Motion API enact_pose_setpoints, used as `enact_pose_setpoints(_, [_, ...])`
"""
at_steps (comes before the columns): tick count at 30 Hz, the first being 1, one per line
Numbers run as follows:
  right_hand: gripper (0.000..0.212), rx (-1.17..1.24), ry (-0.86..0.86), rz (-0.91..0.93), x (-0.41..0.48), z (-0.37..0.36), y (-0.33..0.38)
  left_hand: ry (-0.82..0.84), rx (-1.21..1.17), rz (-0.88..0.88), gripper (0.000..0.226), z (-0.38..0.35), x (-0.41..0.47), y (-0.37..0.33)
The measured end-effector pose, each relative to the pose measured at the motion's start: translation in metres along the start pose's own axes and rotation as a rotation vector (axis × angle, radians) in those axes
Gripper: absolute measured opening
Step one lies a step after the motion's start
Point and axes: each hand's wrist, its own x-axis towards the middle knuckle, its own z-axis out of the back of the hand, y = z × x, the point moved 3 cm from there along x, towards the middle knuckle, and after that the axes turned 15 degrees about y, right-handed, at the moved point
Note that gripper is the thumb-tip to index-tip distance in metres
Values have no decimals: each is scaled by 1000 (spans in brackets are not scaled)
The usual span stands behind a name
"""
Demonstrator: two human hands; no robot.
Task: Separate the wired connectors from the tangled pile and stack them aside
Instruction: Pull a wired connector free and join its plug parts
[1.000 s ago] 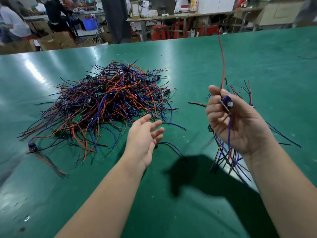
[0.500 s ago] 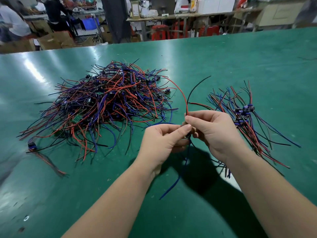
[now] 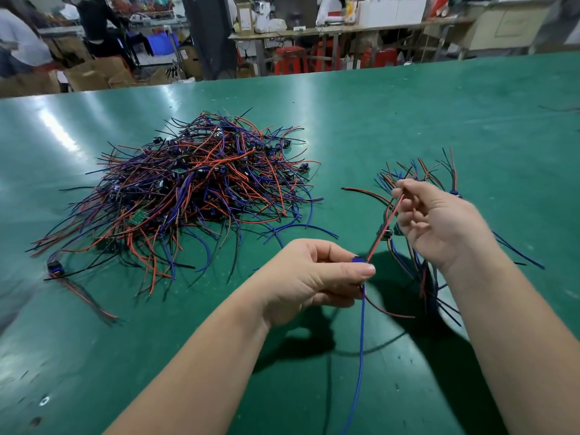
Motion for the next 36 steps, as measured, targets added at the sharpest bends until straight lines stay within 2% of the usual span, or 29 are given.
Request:
enact_pose_setpoints(4, [16, 63, -5, 26, 1, 3, -1, 60, 18, 5, 19, 4, -5, -5])
enact_pose_setpoints(8, [23, 158, 35, 63, 0, 0, 1, 115, -35, -11, 15, 10, -14, -14])
enact_pose_setpoints(10, [19, 248, -11, 112, -1, 4, 5, 139, -54, -46, 16, 12, -17, -18])
enact_pose_setpoints(13, [7, 275, -73, 171, -1, 9, 10, -56, -101, -113, 16, 19, -11, -18])
enact_pose_setpoints(15, [5, 110, -55, 190, -4, 5, 10, -257, -108, -146, 24, 26, -5, -12])
enact_pose_setpoints(17, [14, -145, 51, 220, -7, -5, 5, -376, -109, -161, 34, 31, -1, -6])
enact_pose_setpoints(20, [15, -588, 434, 233, -17, -29, -11, -404, -106, -167, 34, 31, 1, -1])
enact_pose_setpoints(22, [24, -942, 636, 238, -23, -38, -25, -390, -80, -177, 33, 30, 1, -1])
enact_pose_setpoints(24, [28, -1156, 630, 330, -24, -41, -33, -371, -51, -181, 29, 32, 1, 0])
enact_pose_setpoints(29, [20, -1158, 463, 526, -18, -37, -32, -334, -21, -151, 12, 35, 2, 0])
enact_pose_setpoints(31, [20, -1179, 388, 583, -14, -32, -30, -399, 82, -143, 4, 38, 0, -2])
enact_pose_setpoints(32, [20, -1184, 346, 608, -12, -29, -28, -480, 215, -149, 4, 42, -2, -5])
enact_pose_setpoints(34, [20, -1228, 253, 629, -8, -23, -25, -702, 624, -157, 9, 53, -11, -12])
enact_pose_setpoints(36, [20, -1366, 172, 555, -1, -15, -24, -881, 959, -118, 10, 61, -22, -20])
